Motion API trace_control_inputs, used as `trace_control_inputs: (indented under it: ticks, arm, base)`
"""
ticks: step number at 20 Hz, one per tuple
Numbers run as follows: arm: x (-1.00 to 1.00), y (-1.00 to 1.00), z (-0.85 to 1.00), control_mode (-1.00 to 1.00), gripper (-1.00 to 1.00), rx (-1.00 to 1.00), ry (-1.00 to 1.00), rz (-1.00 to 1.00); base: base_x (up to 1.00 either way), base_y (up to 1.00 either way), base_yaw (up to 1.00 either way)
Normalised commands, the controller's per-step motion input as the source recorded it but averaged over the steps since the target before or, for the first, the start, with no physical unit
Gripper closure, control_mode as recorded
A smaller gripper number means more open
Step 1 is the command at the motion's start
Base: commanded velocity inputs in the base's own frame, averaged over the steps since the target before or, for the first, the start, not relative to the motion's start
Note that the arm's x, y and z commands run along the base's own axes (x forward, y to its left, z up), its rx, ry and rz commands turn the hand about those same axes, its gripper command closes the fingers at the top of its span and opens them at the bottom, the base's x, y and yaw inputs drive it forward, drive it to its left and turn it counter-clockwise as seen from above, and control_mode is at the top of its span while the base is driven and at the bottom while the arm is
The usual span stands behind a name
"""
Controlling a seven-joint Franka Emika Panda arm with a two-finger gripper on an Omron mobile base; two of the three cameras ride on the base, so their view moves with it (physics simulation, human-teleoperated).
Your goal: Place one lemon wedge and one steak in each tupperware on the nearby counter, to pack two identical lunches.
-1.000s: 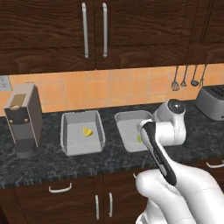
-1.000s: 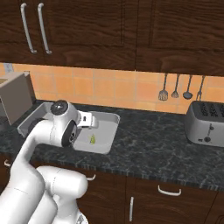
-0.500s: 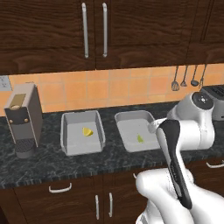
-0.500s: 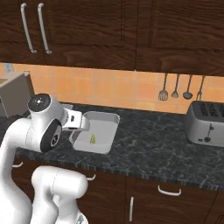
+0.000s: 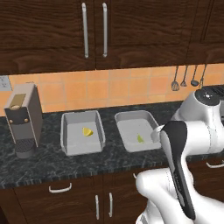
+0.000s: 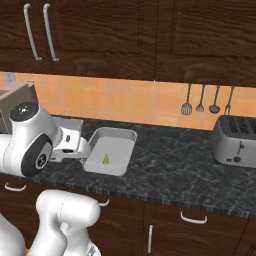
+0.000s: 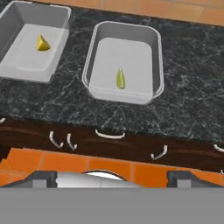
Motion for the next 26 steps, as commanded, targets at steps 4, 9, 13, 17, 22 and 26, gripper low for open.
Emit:
trace_control_inputs:
  ticks: [4, 9, 13, 17, 22, 26]
  arm:
    - [-0.1, 0.0, -0.09, 1.0, -1.0, 0.0, -0.01, 0.0]
    - [0.0, 0.0, 0.0, 1.0, -1.0, 0.0, 0.0, 0.0]
    - [0.0, 0.0, 0.0, 1.0, -1.0, 0.0, 0.0, 0.0]
    - [0.0, 0.0, 0.0, 1.0, -1.0, 0.0, 0.0, 0.0]
    - [0.0, 0.0, 0.0, 1.0, -1.0, 0.0, 0.0, 0.0]
    - [0.0, 0.0, 0.0, 1.0, -1.0, 0.0, 0.0, 0.0]
  base:
    - [-0.65, -0.3, -0.1]
    - [-0.28, -0.42, -0.63]
    - [0.0, -0.28, -0.84]
    - [0.07, -0.68, -0.8]
    - [0.41, -0.92, -0.74]
    - [0.83, -1.0, -0.37]
